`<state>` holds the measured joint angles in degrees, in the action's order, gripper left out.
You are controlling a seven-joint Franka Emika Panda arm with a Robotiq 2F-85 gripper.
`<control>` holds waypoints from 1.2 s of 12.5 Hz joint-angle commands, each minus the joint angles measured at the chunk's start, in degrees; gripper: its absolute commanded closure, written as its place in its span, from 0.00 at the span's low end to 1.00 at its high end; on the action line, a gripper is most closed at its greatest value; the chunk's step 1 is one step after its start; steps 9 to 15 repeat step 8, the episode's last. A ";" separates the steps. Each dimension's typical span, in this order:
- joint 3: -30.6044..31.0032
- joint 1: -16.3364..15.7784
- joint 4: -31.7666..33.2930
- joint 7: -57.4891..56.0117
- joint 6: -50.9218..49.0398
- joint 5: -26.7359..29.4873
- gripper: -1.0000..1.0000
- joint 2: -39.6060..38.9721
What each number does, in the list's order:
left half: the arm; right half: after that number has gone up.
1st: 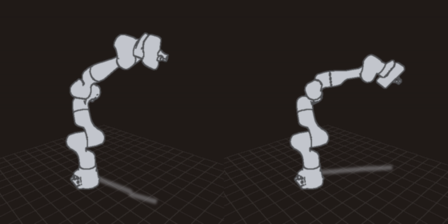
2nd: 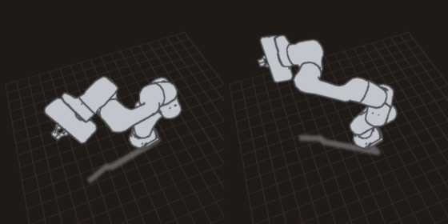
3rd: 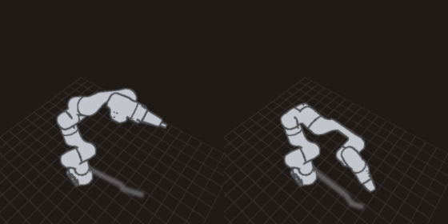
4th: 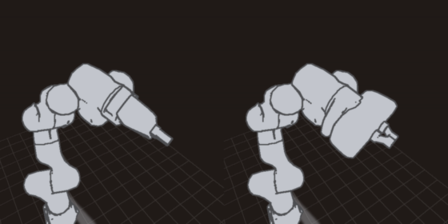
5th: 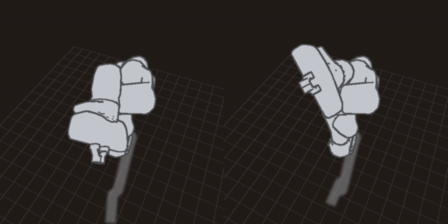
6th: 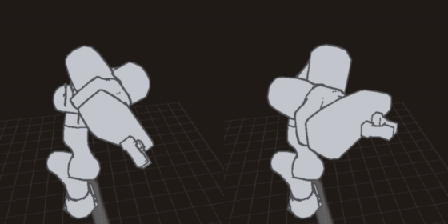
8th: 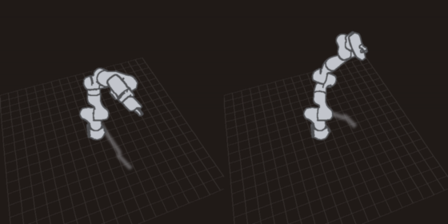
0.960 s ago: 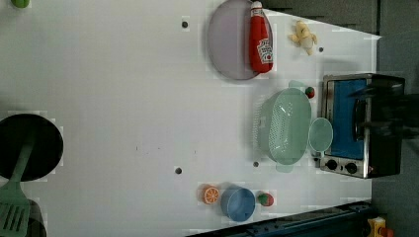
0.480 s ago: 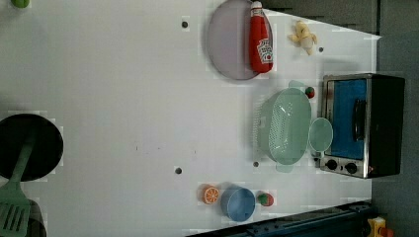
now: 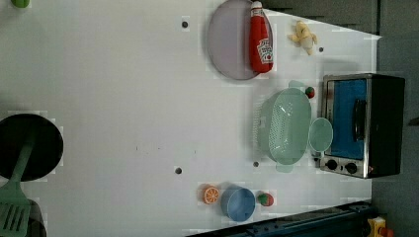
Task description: Drag strainer left to right.
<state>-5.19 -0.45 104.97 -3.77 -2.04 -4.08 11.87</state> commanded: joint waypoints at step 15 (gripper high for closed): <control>0.31 -0.24 -0.94 -2.67 0.24 0.49 0.00 -1.48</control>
